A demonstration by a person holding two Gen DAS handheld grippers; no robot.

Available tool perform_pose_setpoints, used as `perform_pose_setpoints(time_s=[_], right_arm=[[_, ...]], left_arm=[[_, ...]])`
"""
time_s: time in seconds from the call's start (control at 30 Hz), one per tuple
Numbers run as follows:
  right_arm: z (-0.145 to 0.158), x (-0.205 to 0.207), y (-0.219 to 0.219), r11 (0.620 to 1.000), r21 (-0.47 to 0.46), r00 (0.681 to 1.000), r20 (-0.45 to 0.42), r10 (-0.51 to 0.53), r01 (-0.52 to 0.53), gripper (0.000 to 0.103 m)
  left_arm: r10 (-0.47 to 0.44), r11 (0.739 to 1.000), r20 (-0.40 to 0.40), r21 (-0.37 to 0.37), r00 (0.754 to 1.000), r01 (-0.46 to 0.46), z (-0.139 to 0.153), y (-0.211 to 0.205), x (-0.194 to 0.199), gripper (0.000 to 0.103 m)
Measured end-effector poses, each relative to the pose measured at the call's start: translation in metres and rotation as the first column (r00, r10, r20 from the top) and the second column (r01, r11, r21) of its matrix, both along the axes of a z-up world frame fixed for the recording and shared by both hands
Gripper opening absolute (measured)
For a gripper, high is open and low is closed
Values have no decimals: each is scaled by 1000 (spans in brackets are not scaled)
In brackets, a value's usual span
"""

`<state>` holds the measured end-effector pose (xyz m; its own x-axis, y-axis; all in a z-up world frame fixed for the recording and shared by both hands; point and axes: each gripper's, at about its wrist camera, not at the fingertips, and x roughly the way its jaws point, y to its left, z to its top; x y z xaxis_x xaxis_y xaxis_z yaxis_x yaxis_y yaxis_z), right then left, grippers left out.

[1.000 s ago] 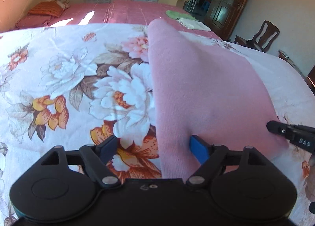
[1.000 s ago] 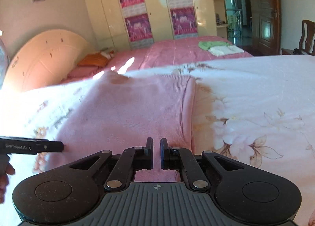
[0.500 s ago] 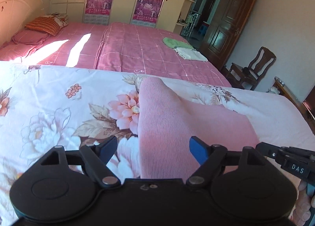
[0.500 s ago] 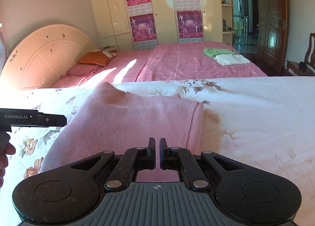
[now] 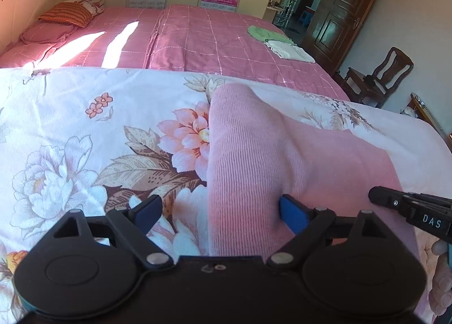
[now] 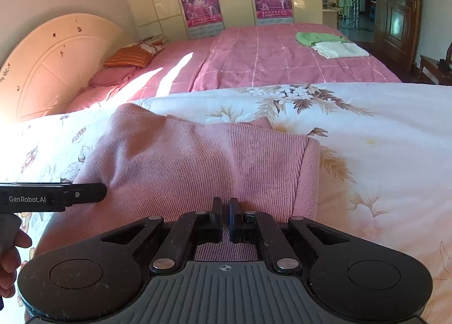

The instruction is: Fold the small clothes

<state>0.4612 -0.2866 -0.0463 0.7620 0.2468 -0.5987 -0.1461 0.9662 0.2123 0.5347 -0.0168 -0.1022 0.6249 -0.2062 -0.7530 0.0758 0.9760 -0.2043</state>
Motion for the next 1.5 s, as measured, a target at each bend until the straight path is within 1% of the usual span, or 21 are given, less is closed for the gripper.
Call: perform_pose_setpoints(time_s=[0.03,0.07,0.1,0.13,0.17,0.23,0.27,0.33,0.4,0.5,0.67,0.77,0.87,0.9,0.93,1.0,1.03,1.1,1.2,1.33,1.5], right_arm=[[5,-7,-5,1000,11,999,28,-20,20,34],[10,-15,-13,999,33,997,63,-36,34,74],[15,-22,-23,997,63,995,87,-40,34,82],[17,-24,-32,996,88,997,70,-33,27,82],[18,-25,-45,991,127,999,37,-32,27,82],[15,-25,-69,975,219,999,-21,-24,28,82],[12,-24,-81,964,262,998,-46,-35,46,81],[3,-24,-100,938,339,994,-102,-44,77,77],[-6,-25,-110,911,408,990,-143,-11,69,68],[-19,-26,-112,899,436,981,-189,45,43,67],[-25,-30,-107,873,487,975,-180,126,-23,67],[-28,-29,-94,889,454,975,-161,154,-65,65],[-31,-22,-88,886,459,976,-155,155,-68,50],[-34,-21,-87,881,467,976,-146,159,-73,49],[-36,-19,-88,875,479,977,-140,160,-75,49],[-37,-18,-87,875,479,979,-130,156,-76,45],[-37,-18,-83,889,450,981,-124,150,-79,42],[-33,-19,-71,923,374,985,-109,137,-87,30],[-23,-27,-48,966,238,989,-79,123,-101,21],[-9,-39,-23,989,100,993,-31,110,-107,19],[9,-54,-8,993,61,994,19,105,-106,19]], left_arm=[[-13,1000,19,2,1000,13,6,2,-5,86],[-31,999,39,-5,999,32,13,7,-12,87],[-49,998,45,-32,998,51,17,12,-17,88],[-64,995,41,-72,997,67,17,18,-20,88],[-82,986,21,-147,996,84,15,27,-22,87],[-107,959,-20,-265,994,98,7,40,-22,85],[-119,950,-42,-296,992,101,2,43,-22,84],[-143,942,-82,-317,986,110,-7,45,-22,80],[-175,934,-115,-333,978,128,-18,41,-22,76],[-201,922,-116,-358,973,148,-28,36,-22,76],[-224,916,-112,-364,968,170,-31,31,-15,73],[-238,914,-103,-359,966,187,-32,27,-11,70],[-233,895,-94,-410,968,176,-36,28,-7,68],[-233,893,-90,-414,968,176,-37,27,-5,68],[-232,893,-87,-413,969,177,-37,25,-4,68],[-225,908,-80,-377,971,180,-36,16,-1,59],[-225,919,-74,-347,972,186,-34,10,0,56],[-233,926,-60,-317,971,203,-32,5,-3,42],[-243,935,-20,-270,970,229,-23,-1,-10,33],[-249,939,29,-239,968,249,-11,-5,-20,28],[-266,936,64,-221,962,273,6,-4,-31,27]])
